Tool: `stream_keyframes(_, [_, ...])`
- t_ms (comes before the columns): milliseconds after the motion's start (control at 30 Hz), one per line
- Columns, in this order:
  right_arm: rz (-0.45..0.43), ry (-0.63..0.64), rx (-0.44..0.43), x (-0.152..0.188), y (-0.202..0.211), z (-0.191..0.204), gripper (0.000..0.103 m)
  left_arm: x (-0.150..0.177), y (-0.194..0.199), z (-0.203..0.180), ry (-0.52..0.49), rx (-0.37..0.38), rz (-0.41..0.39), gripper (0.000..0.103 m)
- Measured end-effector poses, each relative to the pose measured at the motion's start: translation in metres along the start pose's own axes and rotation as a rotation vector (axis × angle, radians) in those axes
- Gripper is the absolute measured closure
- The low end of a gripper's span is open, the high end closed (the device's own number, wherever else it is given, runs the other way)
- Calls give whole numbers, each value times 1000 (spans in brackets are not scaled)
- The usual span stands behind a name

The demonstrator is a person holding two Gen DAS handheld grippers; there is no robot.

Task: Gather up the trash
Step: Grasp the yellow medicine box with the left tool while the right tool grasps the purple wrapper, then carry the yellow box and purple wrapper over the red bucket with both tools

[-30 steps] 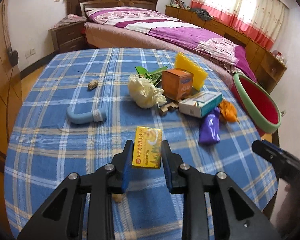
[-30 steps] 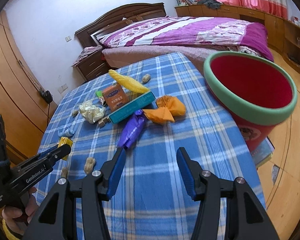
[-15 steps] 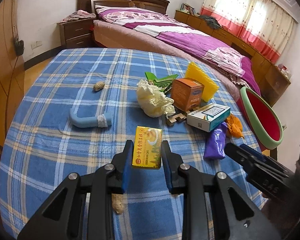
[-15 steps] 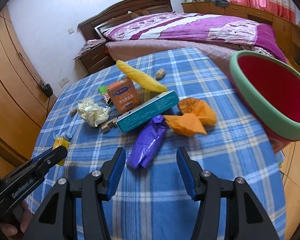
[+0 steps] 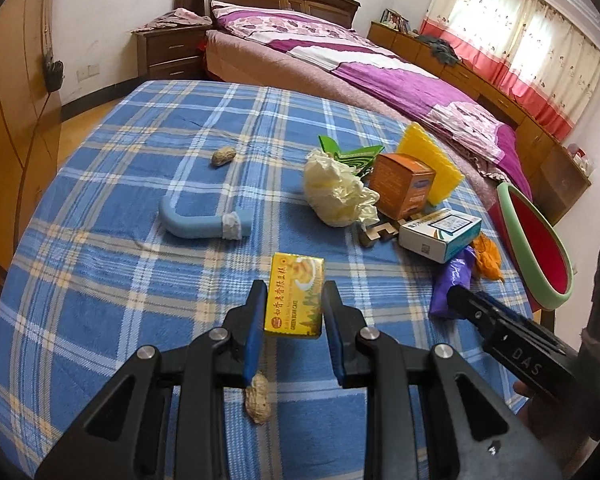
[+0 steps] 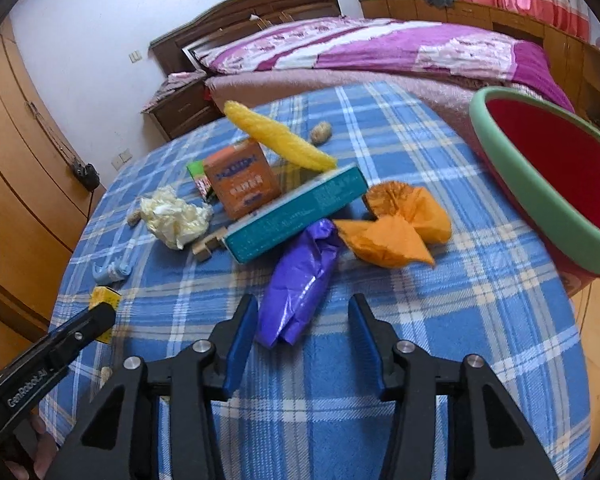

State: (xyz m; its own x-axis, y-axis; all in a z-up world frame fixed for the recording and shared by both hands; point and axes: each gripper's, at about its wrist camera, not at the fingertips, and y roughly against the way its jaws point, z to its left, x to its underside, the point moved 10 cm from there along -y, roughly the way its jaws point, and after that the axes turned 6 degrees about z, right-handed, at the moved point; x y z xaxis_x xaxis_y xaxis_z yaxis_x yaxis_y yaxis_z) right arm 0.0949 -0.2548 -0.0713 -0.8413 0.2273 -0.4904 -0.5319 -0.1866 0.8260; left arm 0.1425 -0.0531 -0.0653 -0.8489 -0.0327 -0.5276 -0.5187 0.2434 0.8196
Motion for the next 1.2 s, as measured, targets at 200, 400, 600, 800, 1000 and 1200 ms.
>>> stream_keyframes(200, [-3, -9, 13, 0, -1, -4, 78, 1, 2, 0, 5, 7, 2, 75])
stream_keyframes(400, [6, 2, -14, 5, 6, -3, 84, 1, 11, -7, -10, 24, -11, 75])
stream_keyframes(600, [-17, 50, -52, 16, 32, 7, 85, 0, 25, -17, -25, 43, -29, 75])
stream_keyframes(800, [-77, 76, -72, 19, 68, 10, 86, -1, 40, -29, -47, 66, -52, 75])
stream_keyframes(1000, [-157, 103, -78, 13, 105, 14, 86, -4, 58, -46, -78, 96, -71, 75])
stream_keyframes(1200, [-216, 129, -68, 1, 134, 14, 87, -15, 77, -66, -117, 127, -92, 75])
